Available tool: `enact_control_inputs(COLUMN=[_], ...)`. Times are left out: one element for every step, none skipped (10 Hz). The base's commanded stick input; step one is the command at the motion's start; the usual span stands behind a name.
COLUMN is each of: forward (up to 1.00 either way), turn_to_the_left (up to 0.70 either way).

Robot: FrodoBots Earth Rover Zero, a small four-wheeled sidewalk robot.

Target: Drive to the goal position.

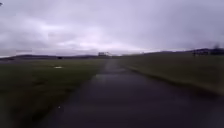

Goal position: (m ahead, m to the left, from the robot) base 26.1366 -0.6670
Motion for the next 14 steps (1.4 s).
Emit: enact_control_inputs(forward=[1.00, 1.00, 1.00, 1.00, 1.00, 1.00, 1.00, 1.00, 1.00, 1.00, 1.00, 1.00, 1.00, 1.00], turn_to_the_left=[-0.02, -0.02, -0.02, -0.02, -0.02, -0.02, -0.26, -0.31, -0.11, -0.05, 0.00, 0.00, 0.00, 0.00])
